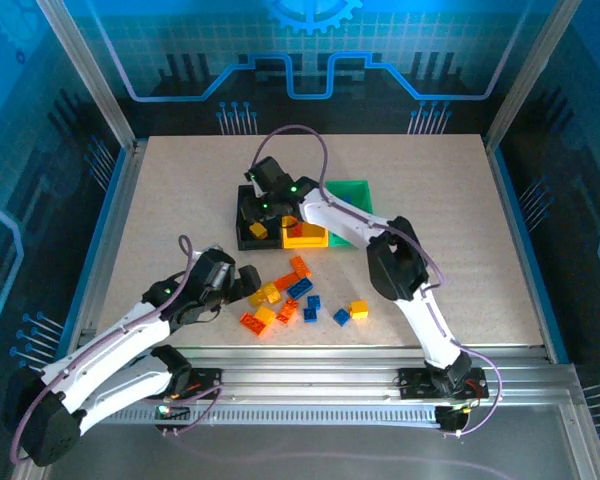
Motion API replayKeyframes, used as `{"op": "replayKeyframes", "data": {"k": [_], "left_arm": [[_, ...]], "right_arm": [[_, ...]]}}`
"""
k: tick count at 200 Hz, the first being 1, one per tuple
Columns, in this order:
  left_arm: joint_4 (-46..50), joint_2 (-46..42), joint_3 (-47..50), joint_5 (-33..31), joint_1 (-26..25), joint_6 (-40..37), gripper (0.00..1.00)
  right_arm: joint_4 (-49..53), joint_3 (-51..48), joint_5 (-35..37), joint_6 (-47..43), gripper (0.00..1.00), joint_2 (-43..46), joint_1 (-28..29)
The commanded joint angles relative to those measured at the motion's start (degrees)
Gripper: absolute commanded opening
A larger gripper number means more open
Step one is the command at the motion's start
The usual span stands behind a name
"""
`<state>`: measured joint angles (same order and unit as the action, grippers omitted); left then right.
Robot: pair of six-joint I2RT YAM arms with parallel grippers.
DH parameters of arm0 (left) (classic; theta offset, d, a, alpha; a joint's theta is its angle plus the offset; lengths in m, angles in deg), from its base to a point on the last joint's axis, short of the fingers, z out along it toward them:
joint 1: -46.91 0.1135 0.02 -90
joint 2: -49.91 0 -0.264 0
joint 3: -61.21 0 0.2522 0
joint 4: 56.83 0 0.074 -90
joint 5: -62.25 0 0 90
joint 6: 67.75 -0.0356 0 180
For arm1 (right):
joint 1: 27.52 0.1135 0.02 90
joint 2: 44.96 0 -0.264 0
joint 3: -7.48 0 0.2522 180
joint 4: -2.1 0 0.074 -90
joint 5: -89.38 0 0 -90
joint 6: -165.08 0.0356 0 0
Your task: Sort the legos into containers by color
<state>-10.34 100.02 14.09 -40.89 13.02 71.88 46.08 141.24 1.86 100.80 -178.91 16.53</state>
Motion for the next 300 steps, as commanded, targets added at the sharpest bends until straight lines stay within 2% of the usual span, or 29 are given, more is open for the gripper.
{"op": "replayKeyframes", "data": {"k": [1, 20, 34, 54, 76, 108, 162, 185, 224, 242, 256, 300], "left_arm": [[1.1, -0.8, 0.8, 0.9, 0.5, 0.0, 0.99], [1.1, -0.7, 0.8, 1.0, 0.5, -0.3, 0.99], [1.2, -0.8, 0.8, 0.8, 0.6, -0.4, 0.99], [1.2, -0.9, 0.5, 0.5, 0.6, -0.5, 0.99], [1.1, -1.4, 0.3, 0.4, 0.7, -0.4, 0.99], [0.3, -1.5, 0.2, 0.8, 0.9, -0.8, 0.99], [-1.4, -0.4, 0.8, 1.0, 1.6, -1.0, 0.99], [-3.2, 0.5, 1.5, 1.7, 2.0, -0.8, 0.99], [-6.5, 3.1, 2.6, 3.5, 2.4, -0.3, 0.99], [-7.5, 4.4, 2.7, 4.2, 2.7, -0.2, 0.99], [-8.1, 5.2, 2.8, 4.6, 2.7, -0.1, 0.99], [-8.5, 5.8, 3.0, 5.1, 2.9, -0.2, 0.99]], "right_arm": [[3.3, 6.4, -1.5, 0.8, 0.36, -3.5, -1.2], [3.5, 8.1, -2.2, 0.8, 0.55, -4.0, -1.5], [3.6, 8.2, -2.4, 0.5, 0.63, -2.7, -1.6], [2.7, 6.1, -2.4, 0.4, 0.68, 0.3, -1.6], [0.8, 0.0, -2.2, 1.5, 0.7, 8.0, -1.6], [-3.0, -16.8, -0.6, 4.9, 0.71, 21.4, -1.6], [0.4, -48.6, 6.9, 12.9, 0.75, 45.4, -3.3], [4.2, -61.8, 7.7, 17.6, 0.78, 55.2, -7.7], [10.6, -77.1, 7.8, 21.2, 0.83, 68.4, -20.5], [10.3, -79.6, 5.2, 20.2, 0.85, 69.6, -25.8], [10.1, -79.2, 4.3, 19.2, 0.85, 66.9, -29.0], [9.1, -75.2, 3.3, 16.6, 0.82, 55.7, -30.9]]}}
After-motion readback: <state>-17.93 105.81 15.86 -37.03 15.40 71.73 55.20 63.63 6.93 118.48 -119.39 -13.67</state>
